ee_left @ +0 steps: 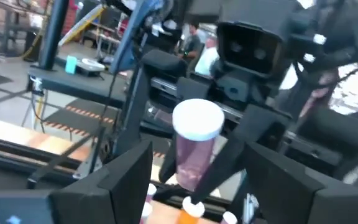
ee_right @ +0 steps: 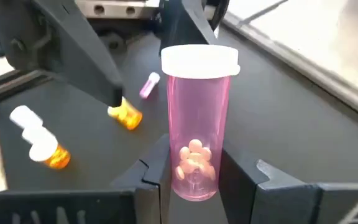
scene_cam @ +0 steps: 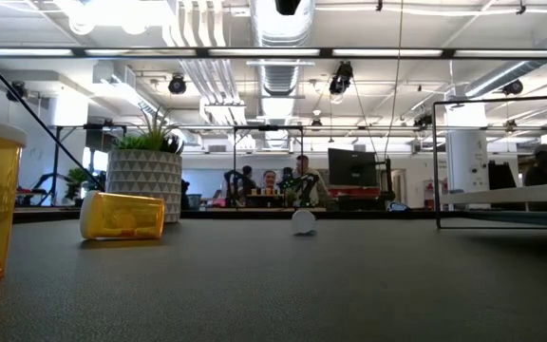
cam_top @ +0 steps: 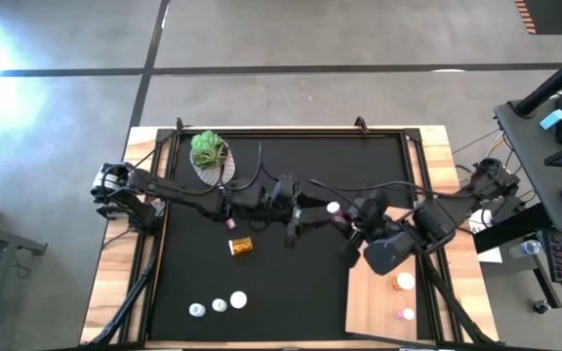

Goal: Pick and place medicine bottles onto shelf by color
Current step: Put the left pink pill bottle on the shelf aligned with the other pink pill bottle

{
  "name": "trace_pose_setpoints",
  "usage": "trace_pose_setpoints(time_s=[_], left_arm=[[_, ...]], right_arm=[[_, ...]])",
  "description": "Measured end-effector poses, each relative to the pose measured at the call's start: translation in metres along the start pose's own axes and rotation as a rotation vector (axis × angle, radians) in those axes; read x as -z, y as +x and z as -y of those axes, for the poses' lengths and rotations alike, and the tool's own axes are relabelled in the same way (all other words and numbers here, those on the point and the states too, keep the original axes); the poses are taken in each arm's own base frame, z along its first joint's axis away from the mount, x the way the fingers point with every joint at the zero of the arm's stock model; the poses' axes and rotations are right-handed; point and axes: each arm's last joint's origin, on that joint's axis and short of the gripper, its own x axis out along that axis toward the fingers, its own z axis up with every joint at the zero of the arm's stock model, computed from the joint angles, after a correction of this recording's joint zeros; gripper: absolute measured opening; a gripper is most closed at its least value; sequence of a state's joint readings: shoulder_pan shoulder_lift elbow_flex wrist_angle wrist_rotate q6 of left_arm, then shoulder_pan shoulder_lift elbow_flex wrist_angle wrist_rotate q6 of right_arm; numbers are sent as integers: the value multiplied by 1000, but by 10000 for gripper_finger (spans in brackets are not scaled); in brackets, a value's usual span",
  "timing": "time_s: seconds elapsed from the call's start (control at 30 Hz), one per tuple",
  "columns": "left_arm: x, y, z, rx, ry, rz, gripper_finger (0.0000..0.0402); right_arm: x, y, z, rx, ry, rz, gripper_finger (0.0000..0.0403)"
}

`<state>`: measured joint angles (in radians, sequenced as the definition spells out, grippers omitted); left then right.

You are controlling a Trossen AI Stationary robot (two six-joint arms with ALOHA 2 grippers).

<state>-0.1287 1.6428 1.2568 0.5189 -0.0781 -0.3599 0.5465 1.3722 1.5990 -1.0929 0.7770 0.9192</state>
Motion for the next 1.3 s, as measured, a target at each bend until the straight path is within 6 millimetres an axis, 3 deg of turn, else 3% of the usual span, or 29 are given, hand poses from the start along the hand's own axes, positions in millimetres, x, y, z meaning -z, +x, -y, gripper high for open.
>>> trace_pose_setpoints(time_s=[0.27,0.63,1.1,1.3], left_arm=[[-5,0,0,8,-3,56,235],[-9,-1,0,-15,17,106,228],[-10,-1,1,26,34,99,62],[-9,-1,1,42,31,86,49]], right_arm=[[-5,-1,-3,56,16,145,90],[-8,8,-19,33,-29,197,91],[-11,13,-20,31,-23,204,91],[-10,12,-20,4,-23,181,91]])
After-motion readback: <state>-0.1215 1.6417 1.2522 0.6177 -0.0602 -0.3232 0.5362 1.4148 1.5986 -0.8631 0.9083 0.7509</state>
